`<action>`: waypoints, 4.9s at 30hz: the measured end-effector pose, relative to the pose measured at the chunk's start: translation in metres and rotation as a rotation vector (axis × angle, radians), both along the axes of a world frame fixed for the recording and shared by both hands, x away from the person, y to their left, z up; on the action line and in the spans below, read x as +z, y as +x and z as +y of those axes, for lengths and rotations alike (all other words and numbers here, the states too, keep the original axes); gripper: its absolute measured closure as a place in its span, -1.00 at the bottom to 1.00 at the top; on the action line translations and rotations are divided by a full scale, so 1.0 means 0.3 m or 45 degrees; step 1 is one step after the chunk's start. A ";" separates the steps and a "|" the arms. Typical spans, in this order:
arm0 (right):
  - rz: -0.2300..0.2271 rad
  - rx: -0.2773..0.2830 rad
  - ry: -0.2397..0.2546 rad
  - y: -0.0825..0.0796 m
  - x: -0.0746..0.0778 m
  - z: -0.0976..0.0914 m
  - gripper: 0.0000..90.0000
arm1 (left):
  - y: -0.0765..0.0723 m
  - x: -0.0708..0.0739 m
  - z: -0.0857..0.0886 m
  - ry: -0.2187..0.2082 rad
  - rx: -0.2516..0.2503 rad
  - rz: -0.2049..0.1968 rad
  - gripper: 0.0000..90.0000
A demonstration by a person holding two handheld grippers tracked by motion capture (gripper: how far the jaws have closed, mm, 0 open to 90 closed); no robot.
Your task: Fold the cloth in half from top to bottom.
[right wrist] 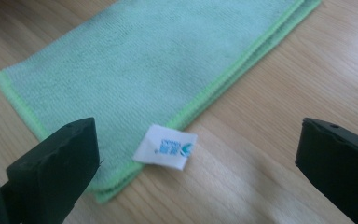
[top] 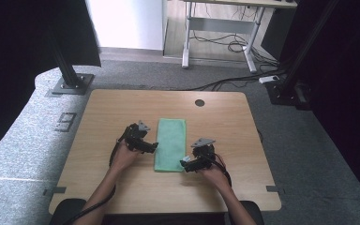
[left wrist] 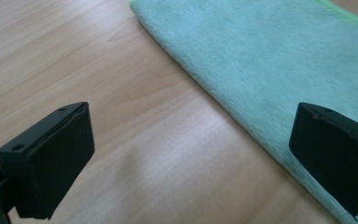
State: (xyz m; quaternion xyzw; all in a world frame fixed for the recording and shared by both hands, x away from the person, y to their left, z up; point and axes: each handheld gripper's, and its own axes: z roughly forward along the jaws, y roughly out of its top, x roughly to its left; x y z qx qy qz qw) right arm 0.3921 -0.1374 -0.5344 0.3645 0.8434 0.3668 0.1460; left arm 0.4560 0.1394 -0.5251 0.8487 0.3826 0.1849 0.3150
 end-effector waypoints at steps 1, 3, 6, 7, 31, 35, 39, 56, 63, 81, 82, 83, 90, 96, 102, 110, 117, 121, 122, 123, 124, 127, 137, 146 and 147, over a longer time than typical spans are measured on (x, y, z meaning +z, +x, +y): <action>0.000 0.000 -0.004 0.003 -0.001 0.007 -1.00 | 0.013 -0.003 -0.006 -0.001 0.007 0.005 -1.00; 0.000 0.001 -0.020 0.009 -0.007 0.019 -1.00 | 0.026 -0.006 -0.011 -0.003 0.012 0.012 -1.00; 0.005 -0.001 -0.043 0.015 -0.018 0.025 -1.00 | 0.040 -0.016 -0.017 -0.015 0.019 0.020 -1.00; 0.002 -0.003 -0.047 0.017 -0.021 0.025 -1.00 | 0.044 -0.019 -0.017 -0.008 0.018 0.022 -1.00; 0.046 0.029 -0.091 -0.065 -0.048 0.002 -0.98 | -0.037 -0.072 -0.005 -0.046 -0.020 0.091 -0.99; 0.045 0.049 -0.101 -0.095 -0.046 0.001 -0.98 | -0.069 -0.071 -0.003 -0.041 -0.036 0.094 -0.99; 0.050 0.060 -0.101 -0.117 -0.047 -0.002 -0.98 | -0.102 -0.074 0.004 -0.054 -0.044 0.098 -0.98; 0.114 0.079 -0.072 -0.149 -0.032 -0.004 -0.87 | -0.152 -0.080 0.010 -0.077 -0.037 0.091 -0.98; 0.121 0.071 -0.040 -0.091 -0.006 0.002 -0.93 | -0.152 -0.080 0.011 -0.074 -0.036 0.093 -0.98; 0.029 0.017 -0.021 0.122 0.087 0.063 -0.67 | -0.153 -0.080 0.011 -0.075 -0.035 0.093 -0.98; 0.028 0.014 -0.020 0.135 0.090 0.066 -0.65 | -0.153 -0.080 0.011 -0.075 -0.034 0.092 -0.98; 0.026 0.010 -0.017 0.145 0.092 0.068 -0.63 | -0.152 -0.080 0.011 -0.075 -0.034 0.092 -0.98; 0.030 -0.037 -0.035 0.235 0.090 0.079 -0.46 | -0.152 -0.080 0.011 -0.072 -0.036 0.093 -0.98; 0.040 -0.062 -0.058 0.300 0.063 0.083 -0.29 | -0.152 -0.080 0.011 -0.073 -0.036 0.093 -0.98; 0.058 -0.084 -0.038 0.355 0.033 0.086 -0.15 | -0.152 -0.080 0.011 -0.073 -0.035 0.094 -0.98; 0.087 -0.072 -0.047 0.395 -0.013 0.102 -0.13 | -0.153 -0.080 0.010 -0.077 -0.032 0.094 -0.98; 0.078 -0.022 -0.037 0.376 -0.015 0.110 0.34 | -0.153 -0.080 0.011 -0.075 -0.033 0.094 -0.98; 0.119 0.004 -0.020 0.370 -0.009 0.116 0.76 | -0.153 -0.080 0.011 -0.075 -0.033 0.094 -0.98; 0.126 0.009 -0.016 0.369 -0.008 0.118 0.79 | -0.153 -0.080 0.011 -0.075 -0.033 0.094 -0.98; 0.125 0.010 -0.032 0.366 -0.005 0.121 0.83 | -0.153 -0.080 0.011 -0.074 -0.033 0.094 -0.98; 0.117 0.009 -0.047 0.363 -0.003 0.125 0.85 | -0.153 -0.080 0.010 -0.074 -0.032 0.094 -0.98; 0.090 0.016 -0.086 0.351 0.004 0.131 0.88 | -0.154 -0.080 0.010 -0.074 -0.028 0.093 -0.98; 0.026 0.030 -0.041 0.310 0.086 0.107 0.88 | -0.155 -0.080 0.009 -0.073 -0.022 0.093 -0.98; -0.050 0.083 -0.004 0.250 0.172 0.099 0.88 | -0.155 -0.080 0.009 -0.072 -0.020 0.092 -0.98; -0.057 0.089 -0.002 0.243 0.180 0.097 0.88 | -0.155 -0.080 0.009 -0.072 -0.020 0.092 -0.98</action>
